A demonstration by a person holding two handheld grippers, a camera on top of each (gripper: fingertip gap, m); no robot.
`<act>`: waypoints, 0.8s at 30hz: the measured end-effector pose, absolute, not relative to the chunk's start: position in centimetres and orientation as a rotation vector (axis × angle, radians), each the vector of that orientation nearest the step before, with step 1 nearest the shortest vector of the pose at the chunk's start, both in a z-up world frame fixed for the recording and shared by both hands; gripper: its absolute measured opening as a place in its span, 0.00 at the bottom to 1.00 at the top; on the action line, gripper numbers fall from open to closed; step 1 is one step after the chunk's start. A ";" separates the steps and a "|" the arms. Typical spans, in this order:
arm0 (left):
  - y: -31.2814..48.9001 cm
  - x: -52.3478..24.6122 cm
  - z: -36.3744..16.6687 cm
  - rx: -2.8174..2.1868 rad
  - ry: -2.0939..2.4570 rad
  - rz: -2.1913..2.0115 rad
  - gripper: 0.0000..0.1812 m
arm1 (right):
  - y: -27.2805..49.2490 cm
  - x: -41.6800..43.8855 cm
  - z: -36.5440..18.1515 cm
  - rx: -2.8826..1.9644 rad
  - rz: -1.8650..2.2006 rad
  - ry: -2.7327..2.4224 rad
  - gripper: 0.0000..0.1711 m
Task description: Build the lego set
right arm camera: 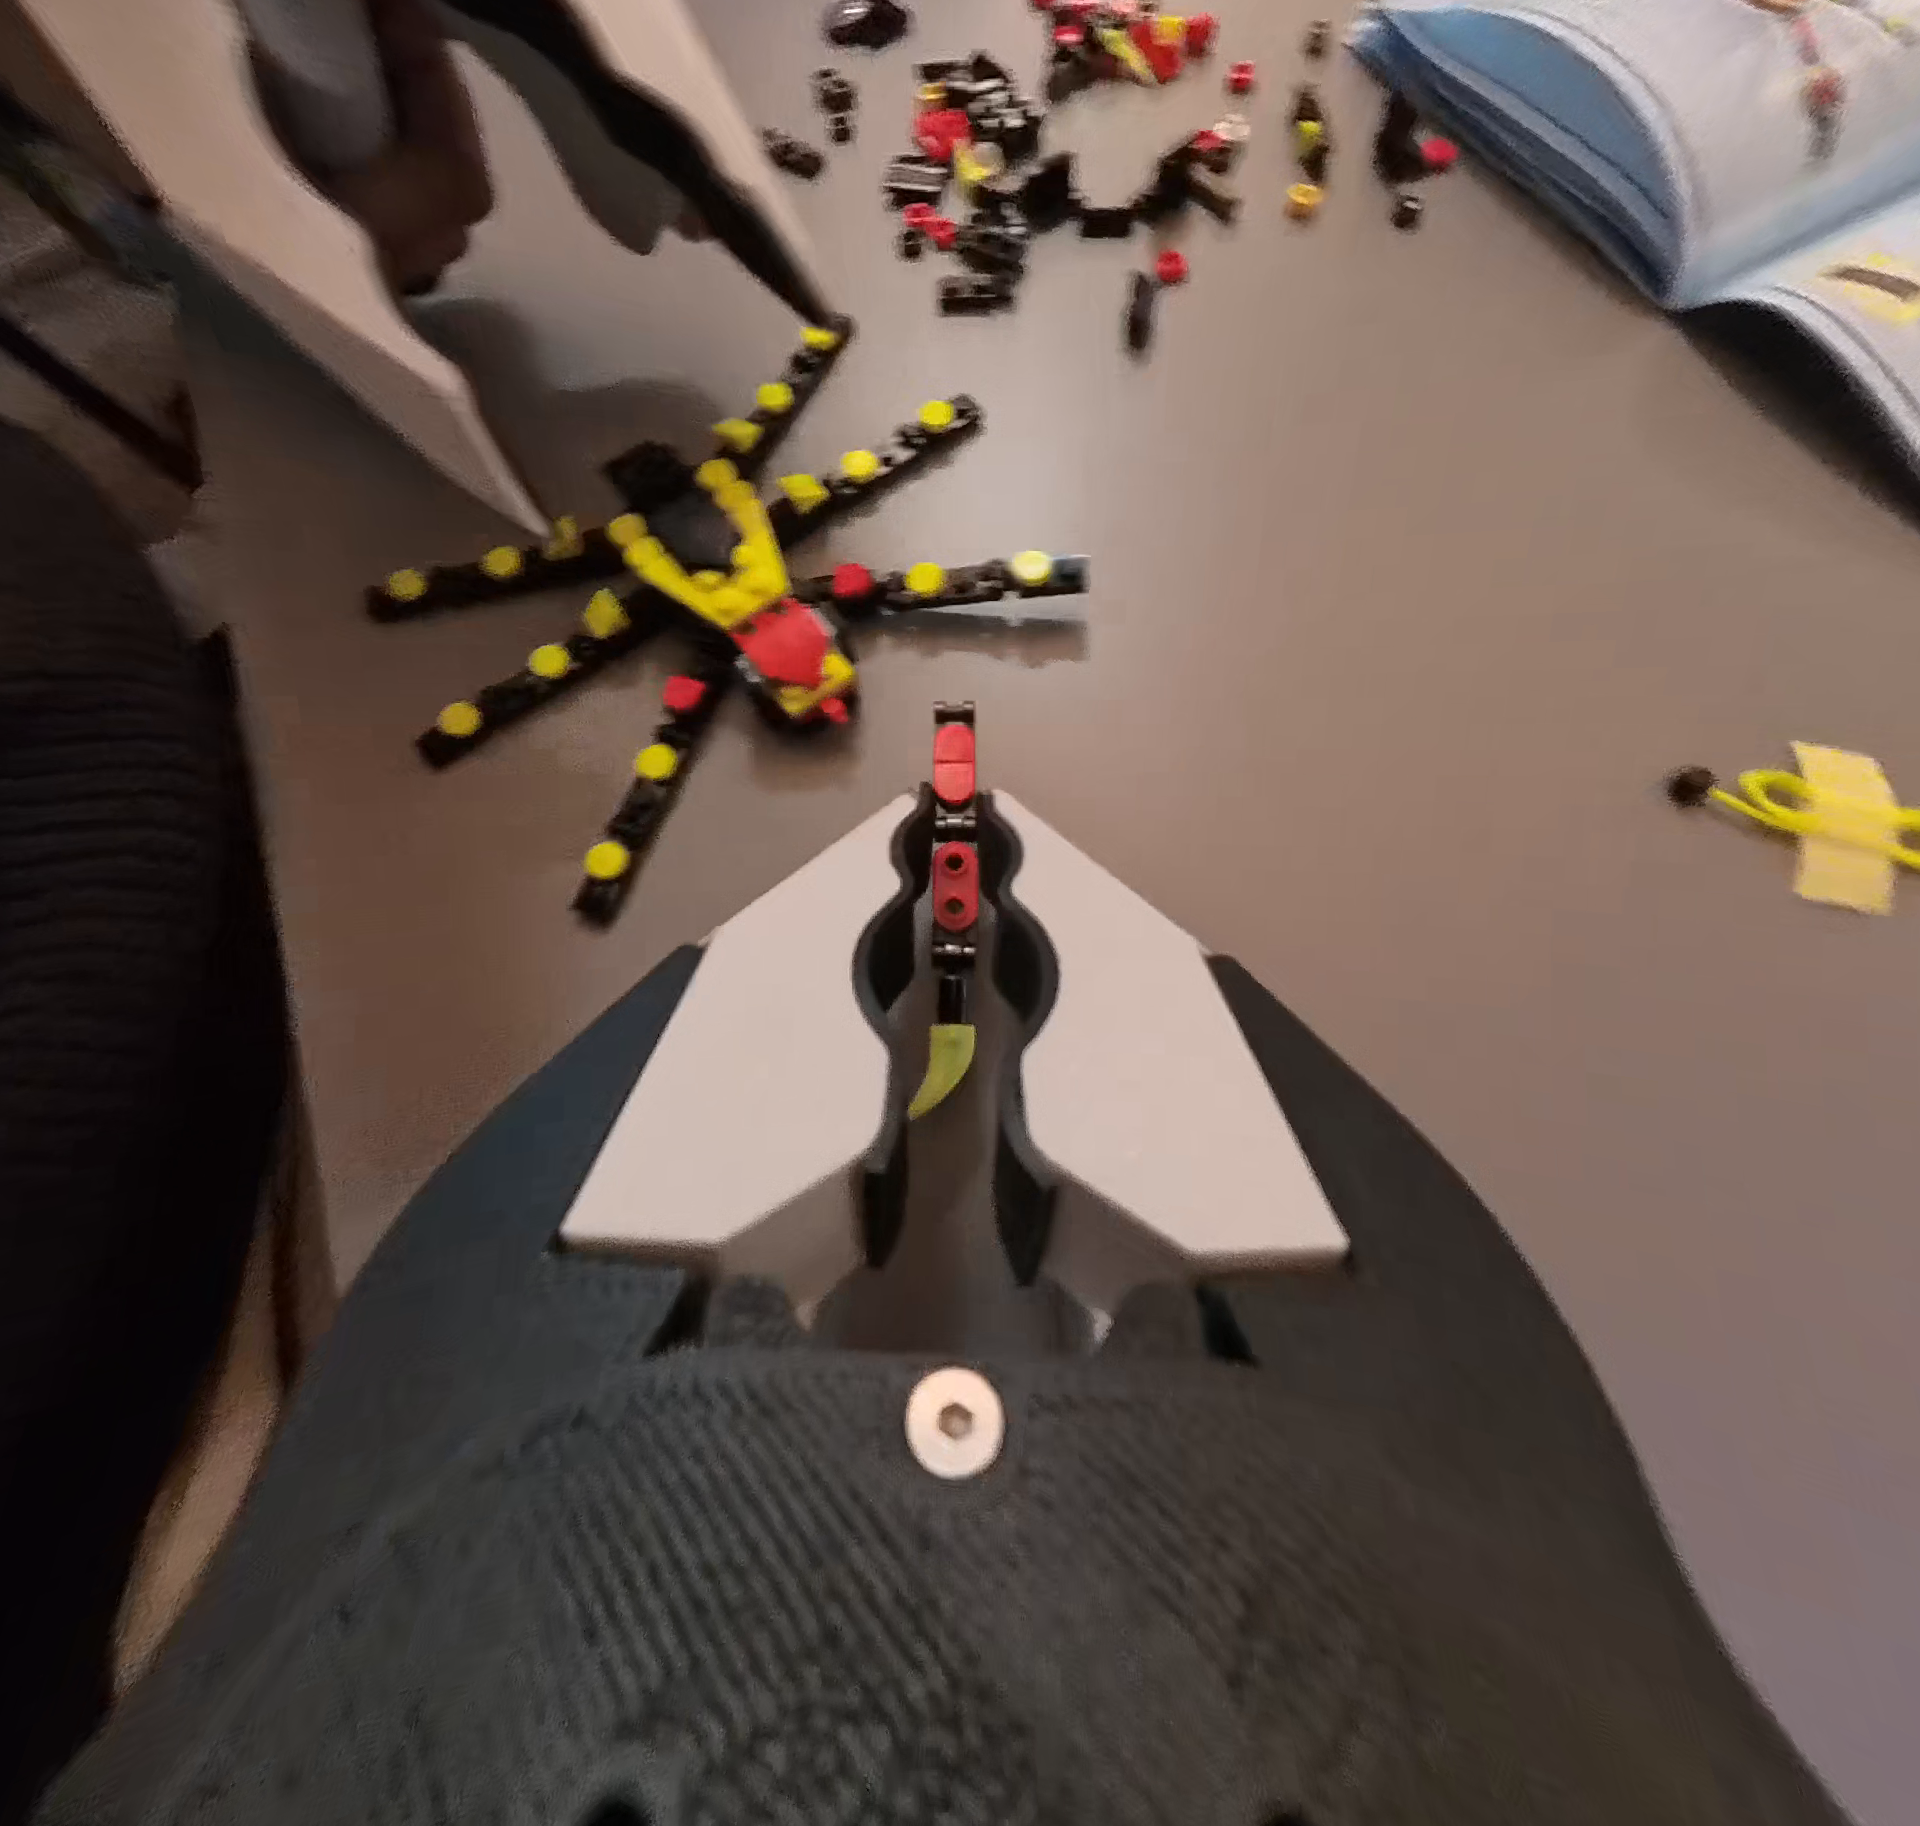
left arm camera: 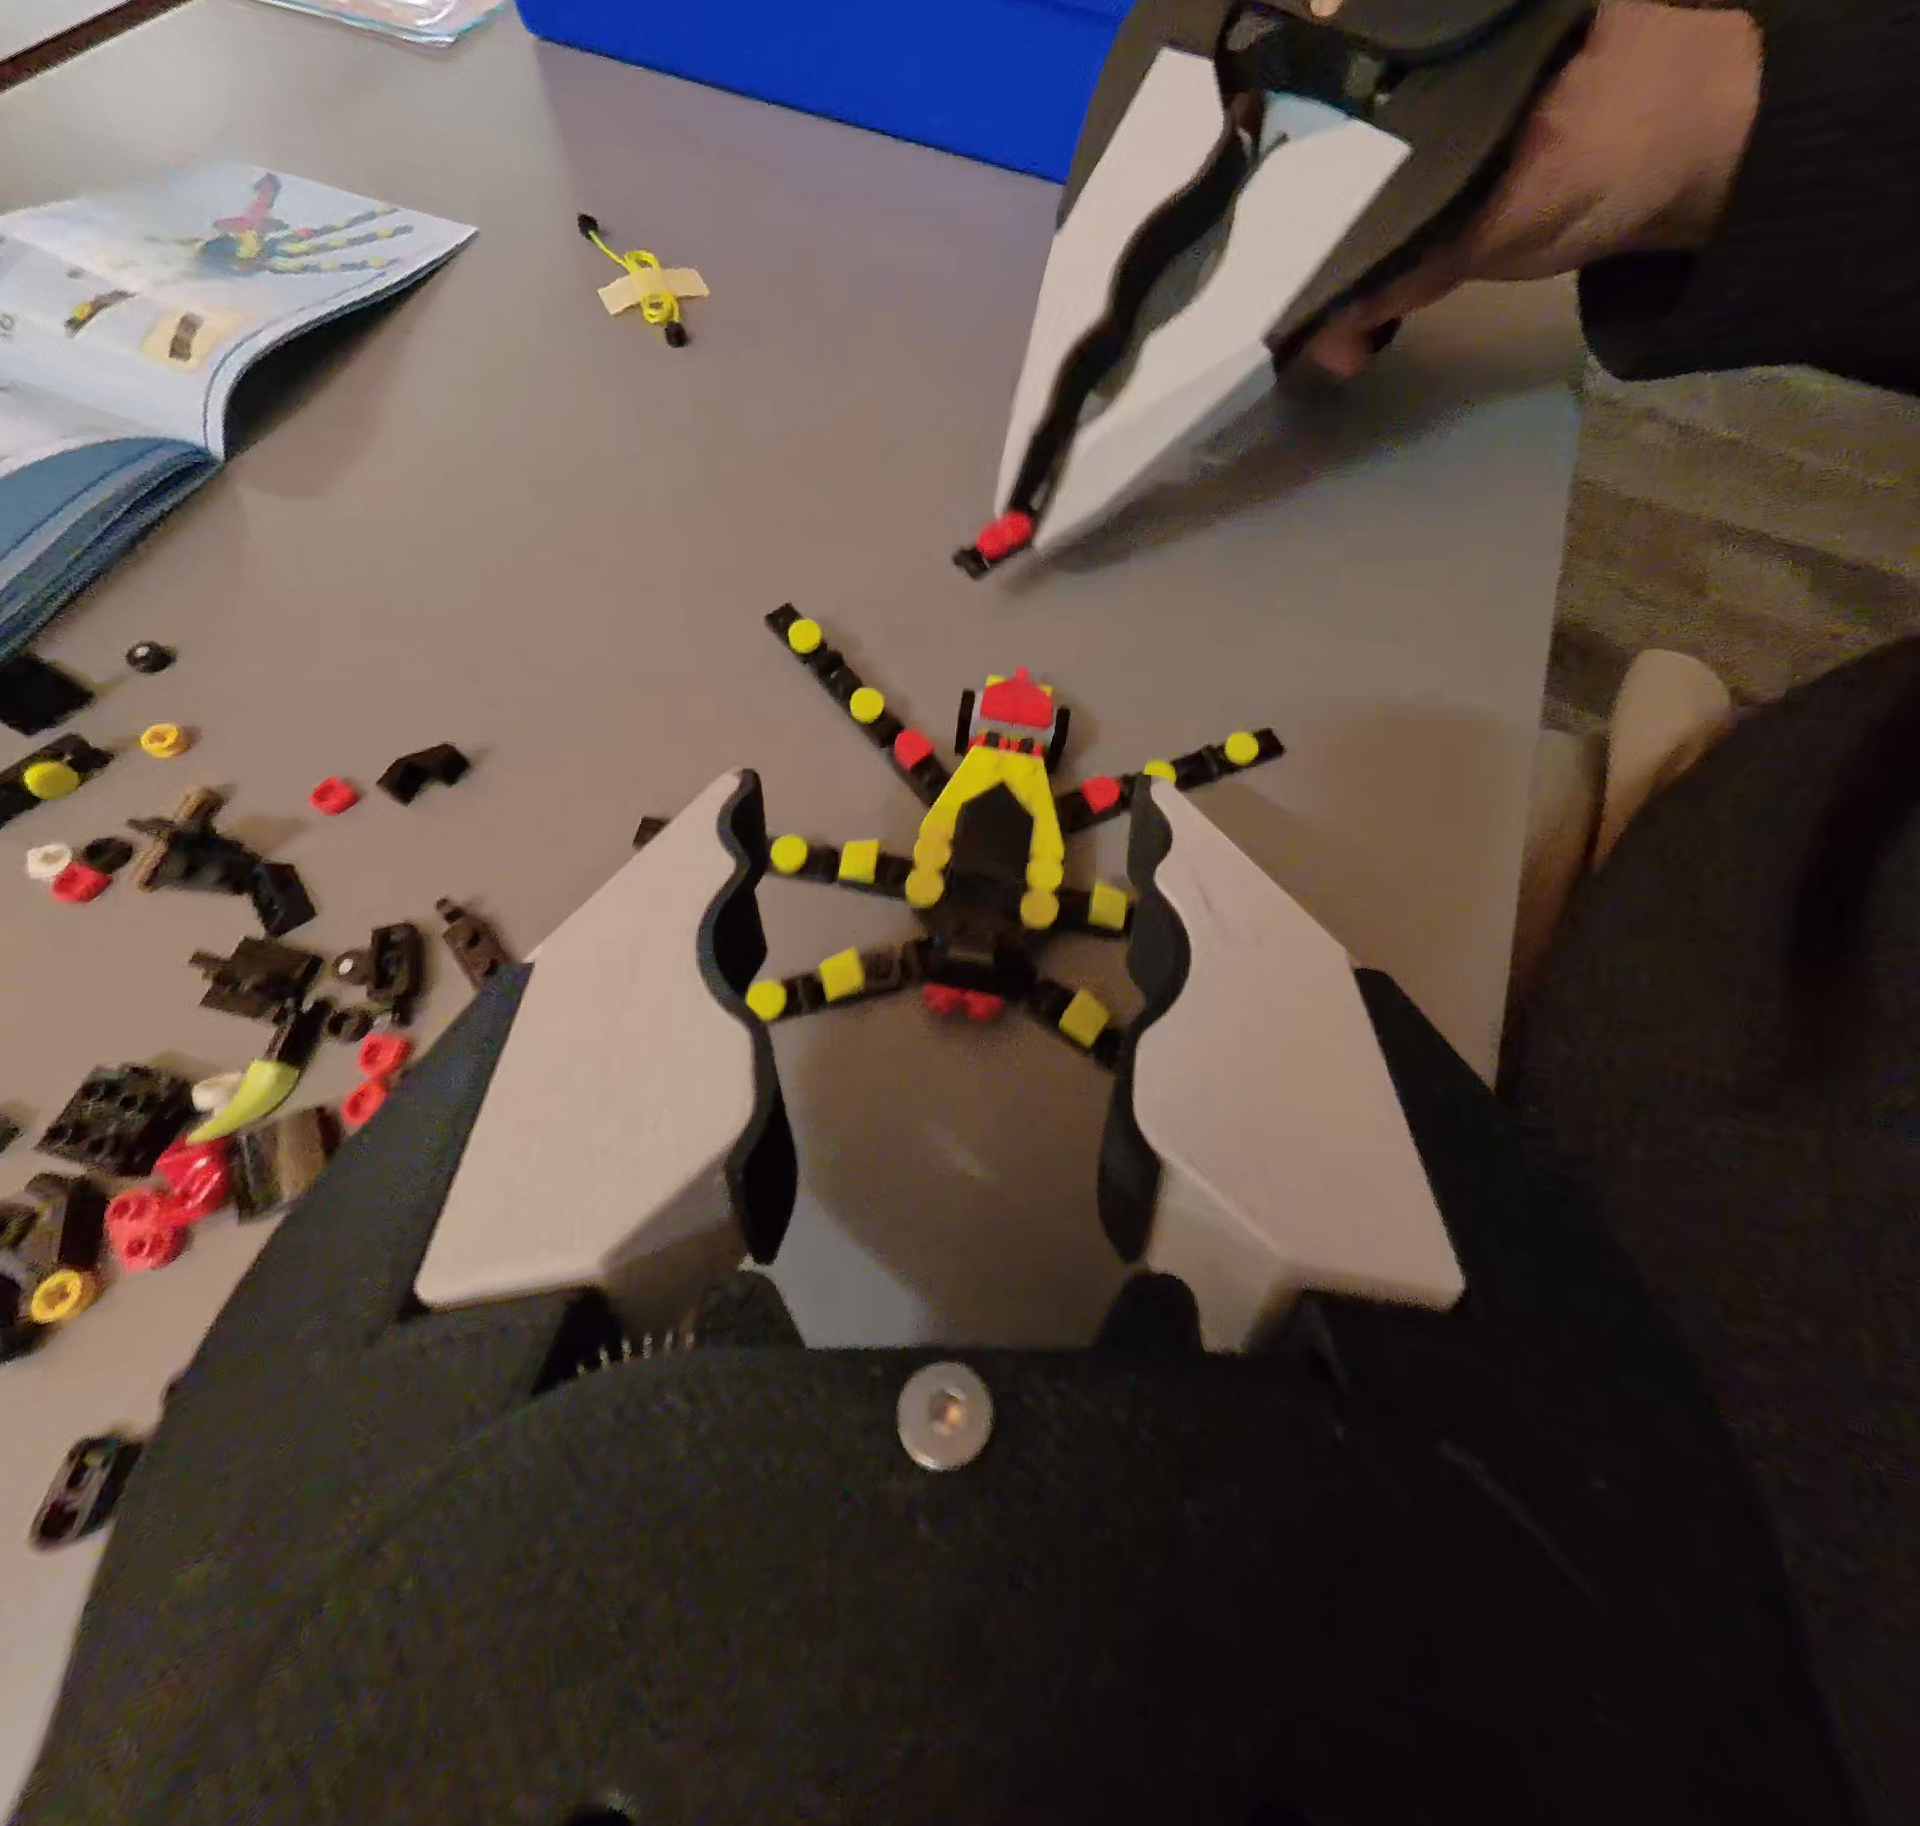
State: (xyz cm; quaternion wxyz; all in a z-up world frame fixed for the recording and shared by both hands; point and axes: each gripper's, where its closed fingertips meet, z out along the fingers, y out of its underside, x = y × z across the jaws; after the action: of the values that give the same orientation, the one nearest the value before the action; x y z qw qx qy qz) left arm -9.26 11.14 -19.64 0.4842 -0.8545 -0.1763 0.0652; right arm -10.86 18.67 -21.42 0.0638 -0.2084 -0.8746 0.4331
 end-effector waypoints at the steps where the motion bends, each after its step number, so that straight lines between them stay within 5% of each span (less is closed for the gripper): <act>1: 11.7 -9.2 -19.8 -2.099 -0.434 0.169 0.38 | 18.4 -10.2 -21.4 -0.583 1.307 -2.670 0.03; 6: 14.1 -8.4 -22.5 -2.284 -0.348 0.193 0.36 | 18.2 -8.3 -22.1 -0.441 1.231 -2.766 0.03; 9: 14.7 -9.2 -22.7 -2.314 -0.294 0.289 0.23 | 18.2 -7.9 -22.3 -0.410 1.219 -2.781 0.03; 14: 14.7 -8.7 -23.1 -2.336 -0.268 0.202 0.15 | 18.0 -8.0 -21.8 -0.382 1.241 -2.765 0.03; 24: 13.4 -7.1 -23.0 -2.321 -0.115 0.093 0.14 | 17.0 -6.2 -22.3 -0.265 1.279 -2.831 0.03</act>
State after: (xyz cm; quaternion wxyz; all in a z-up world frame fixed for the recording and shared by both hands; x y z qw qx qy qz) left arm -7.08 13.41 -23.00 0.3969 -0.9160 -0.0454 0.0365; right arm -6.22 17.02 -22.32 0.0120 -0.0850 -0.9079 0.4103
